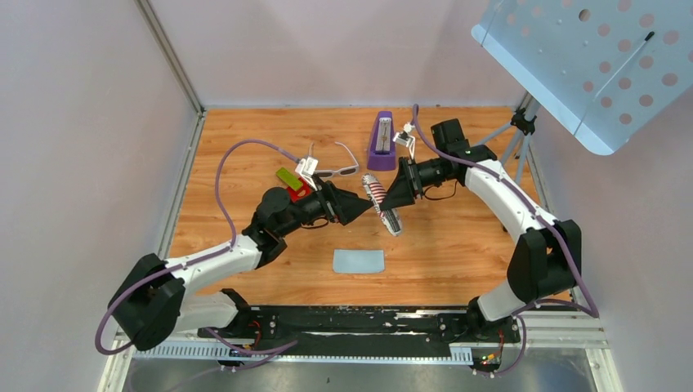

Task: Organize the sunglasses
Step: Open the sunglasses case at the center of the board.

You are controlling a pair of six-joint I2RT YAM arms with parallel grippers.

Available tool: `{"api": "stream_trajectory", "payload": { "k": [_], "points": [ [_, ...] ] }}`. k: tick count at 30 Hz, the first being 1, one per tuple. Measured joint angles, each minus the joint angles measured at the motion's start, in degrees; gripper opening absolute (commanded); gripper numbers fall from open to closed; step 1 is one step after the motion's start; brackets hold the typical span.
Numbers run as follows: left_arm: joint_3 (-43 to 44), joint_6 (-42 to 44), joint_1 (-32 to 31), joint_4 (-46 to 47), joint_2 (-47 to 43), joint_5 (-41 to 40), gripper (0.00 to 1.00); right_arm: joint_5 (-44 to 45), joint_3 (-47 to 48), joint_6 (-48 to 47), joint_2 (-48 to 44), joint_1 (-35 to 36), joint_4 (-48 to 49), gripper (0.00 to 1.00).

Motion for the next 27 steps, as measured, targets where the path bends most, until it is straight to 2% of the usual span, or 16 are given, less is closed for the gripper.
{"api": "stream_trajectory", "payload": {
  "k": [4, 8, 13, 20, 25, 27],
  "points": [
    [0.0, -1.9, -1.3, 3.8, 1.7, 1.4, 0.98, -0.4, -1.2, 1.1, -0.3, 0.0, 1.2, 0.22],
    [0.0, -3.1, -1.7, 6.4, 2.8, 2.2, 0.89, -1.6, -1.6, 2.2, -0.3, 0.0, 2.1, 0.22],
    [0.0, -4.7, -1.8, 9.7, 5.7, 3.2, 0.86, -3.7, -2.4, 3.5, -0.3, 0.0, 3.7, 0.22],
    [0.0, -7.1, -1.9, 14.5, 8.3, 4.6, 0.65, -5.1, -3.2, 4.5, -0.4, 0.0, 4.9, 0.21],
    [-0.1, -8.9, -1.8, 18.5, 10.1, 5.1, 0.41, -5.5, -3.7, 4.7, -1.0, -0.4, 5.3, 0.21],
    [-0.4, -9.4, -1.7, 19.8, 10.4, 5.0, 0.39, -5.4, -4.0, 4.7, -1.1, -1.1, 5.6, 0.2]
  ]
}}
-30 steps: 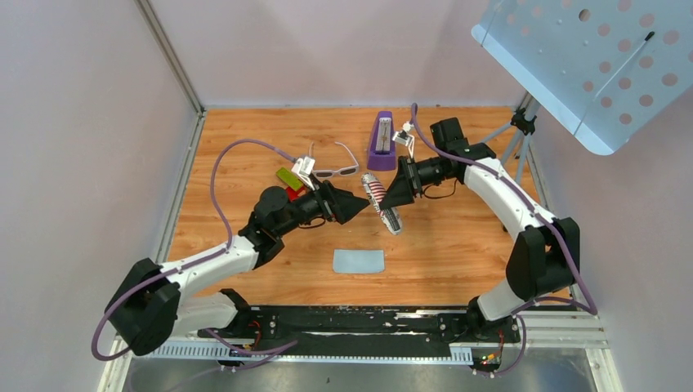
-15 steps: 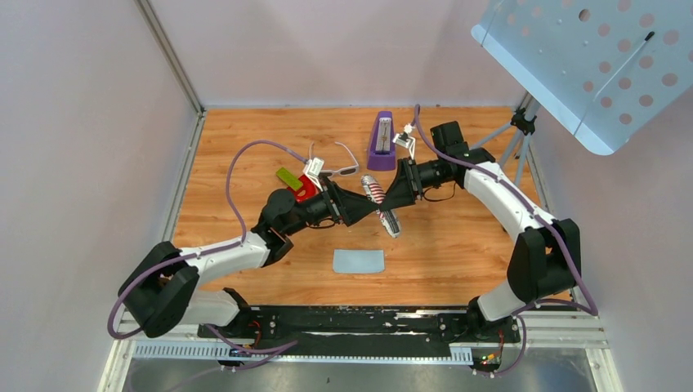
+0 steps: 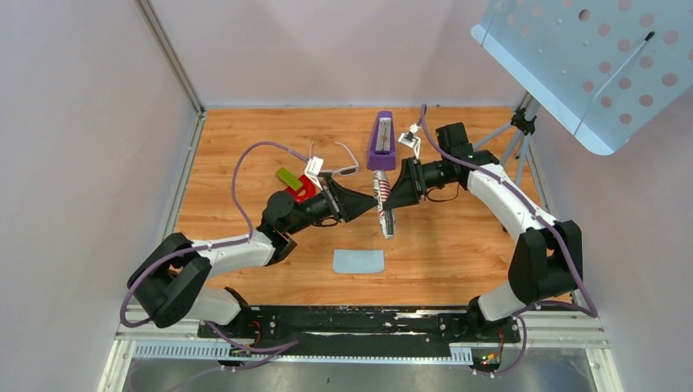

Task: Organize the sunglasses
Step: Open the sunglasses case at the center of the board.

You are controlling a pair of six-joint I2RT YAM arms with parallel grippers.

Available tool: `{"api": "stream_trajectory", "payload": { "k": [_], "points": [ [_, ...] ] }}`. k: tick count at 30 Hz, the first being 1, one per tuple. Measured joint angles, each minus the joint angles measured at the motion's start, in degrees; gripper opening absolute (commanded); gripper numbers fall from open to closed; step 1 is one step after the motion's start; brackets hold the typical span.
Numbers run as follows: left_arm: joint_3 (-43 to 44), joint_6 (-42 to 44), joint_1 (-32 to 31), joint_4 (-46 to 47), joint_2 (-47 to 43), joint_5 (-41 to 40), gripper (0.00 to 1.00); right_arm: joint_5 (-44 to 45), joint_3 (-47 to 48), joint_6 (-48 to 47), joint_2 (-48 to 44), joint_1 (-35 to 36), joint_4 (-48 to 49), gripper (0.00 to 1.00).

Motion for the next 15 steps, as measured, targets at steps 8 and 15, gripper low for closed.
{"api": "stream_trajectory", "payload": {
  "k": [8, 15],
  "points": [
    [-1.9, 0.0, -0.1, 3.6, 0.1, 0.7, 0.49, -1.0, -1.3, 0.0, -0.3, -0.2, 0.5, 0.17],
    [-4.1, -0.8, -0.2, 4.8, 1.5, 1.1, 0.85, -0.9, -2.2, 0.0, -2.5, -0.2, 0.5, 0.15]
  ]
}}
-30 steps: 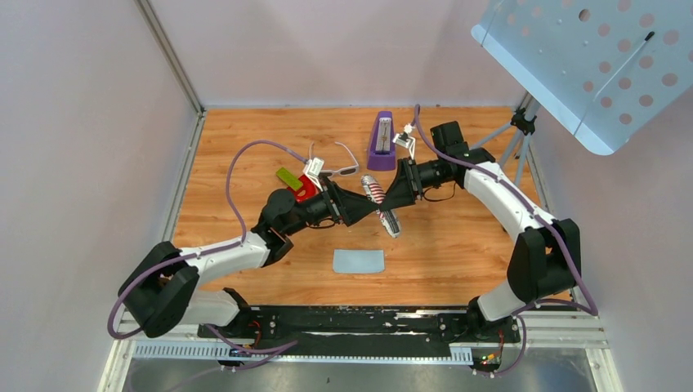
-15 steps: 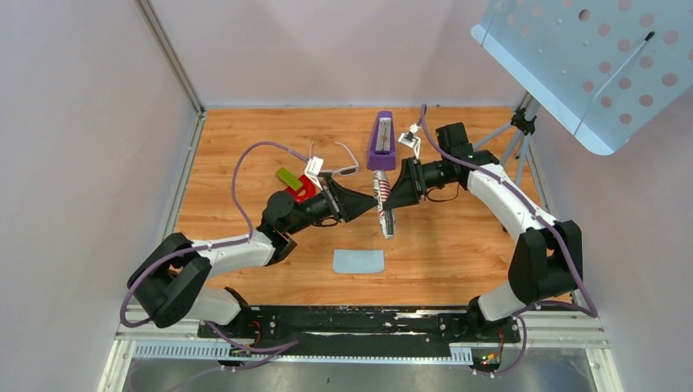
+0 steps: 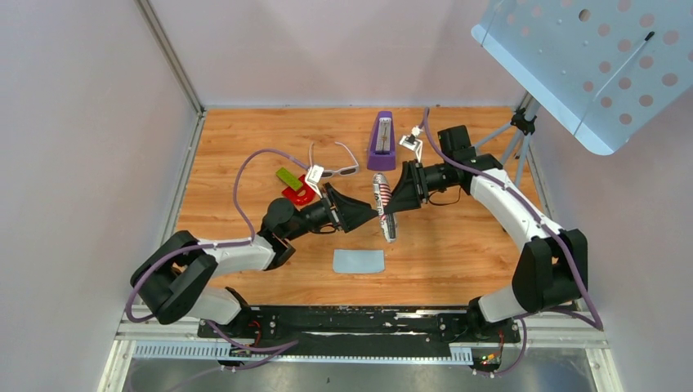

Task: Organize the sunglasses
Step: Open the sunglasses case at the center of the board.

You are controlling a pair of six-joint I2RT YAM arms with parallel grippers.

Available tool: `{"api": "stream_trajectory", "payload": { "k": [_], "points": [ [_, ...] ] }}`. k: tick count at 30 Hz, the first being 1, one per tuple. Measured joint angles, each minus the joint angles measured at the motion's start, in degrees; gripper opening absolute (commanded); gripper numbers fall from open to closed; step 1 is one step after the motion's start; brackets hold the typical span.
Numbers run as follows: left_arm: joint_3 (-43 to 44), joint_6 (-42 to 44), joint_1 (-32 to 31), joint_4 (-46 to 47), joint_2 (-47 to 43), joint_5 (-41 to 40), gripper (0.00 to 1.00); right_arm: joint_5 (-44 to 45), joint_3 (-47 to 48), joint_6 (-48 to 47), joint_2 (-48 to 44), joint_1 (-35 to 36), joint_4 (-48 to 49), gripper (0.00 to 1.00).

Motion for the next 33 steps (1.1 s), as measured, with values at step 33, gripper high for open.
{"api": "stream_trajectory", "payload": {
  "k": [33],
  "points": [
    [5.0, 3.0, 0.0, -1.9, 2.6, 1.5, 0.72, -1.1, -2.1, 0.0, -0.4, 0.0, 2.1, 0.0]
  ]
}}
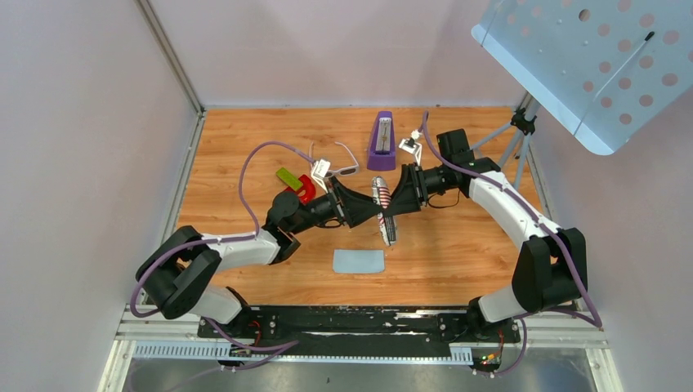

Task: Organize the sunglasses
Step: Open the sunglasses case at the center of the board.

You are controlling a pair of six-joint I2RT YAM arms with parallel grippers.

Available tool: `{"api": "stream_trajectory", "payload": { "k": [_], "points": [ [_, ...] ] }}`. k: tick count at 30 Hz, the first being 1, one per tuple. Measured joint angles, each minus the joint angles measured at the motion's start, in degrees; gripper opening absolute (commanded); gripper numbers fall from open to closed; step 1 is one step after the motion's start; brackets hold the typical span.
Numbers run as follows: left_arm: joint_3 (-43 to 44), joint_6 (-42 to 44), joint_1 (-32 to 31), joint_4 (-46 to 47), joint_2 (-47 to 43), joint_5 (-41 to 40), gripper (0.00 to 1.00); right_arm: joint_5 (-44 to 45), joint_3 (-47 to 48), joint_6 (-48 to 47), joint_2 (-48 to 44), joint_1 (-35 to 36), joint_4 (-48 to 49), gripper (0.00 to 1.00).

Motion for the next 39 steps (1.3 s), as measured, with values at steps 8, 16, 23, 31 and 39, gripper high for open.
{"api": "stream_trajectory", "payload": {
  "k": [8, 16, 23, 31, 39],
  "points": [
    [-3.8, -0.1, 0.4, 2.2, -0.8, -0.6, 0.72, 0.3, -1.2, -0.1, 0.0, -0.1, 0.5, 0.0],
    [-2.4, 1.6, 0.5, -4.5, -2.4, -2.4, 0.69, 1.9, -1.6, -0.3, 0.0, -0.3, 1.4, 0.0],
    [1.4, 5.5, 0.4, -17.8, -5.5, -5.1, 0.68, 4.2, -1.6, -0.6, 0.0, -0.9, 2.7, 0.0],
    [3.5, 8.7, 0.3, -29.6, -8.2, -8.9, 0.68, 6.7, -1.6, -2.6, 0.2, -1.2, 2.4, 0.0],
    [5.0, 10.4, 0.3, -36.2, -8.5, -12.0, 0.68, 8.5, -1.6, -4.0, 0.8, -1.4, 2.1, 0.0]
  ]
}}
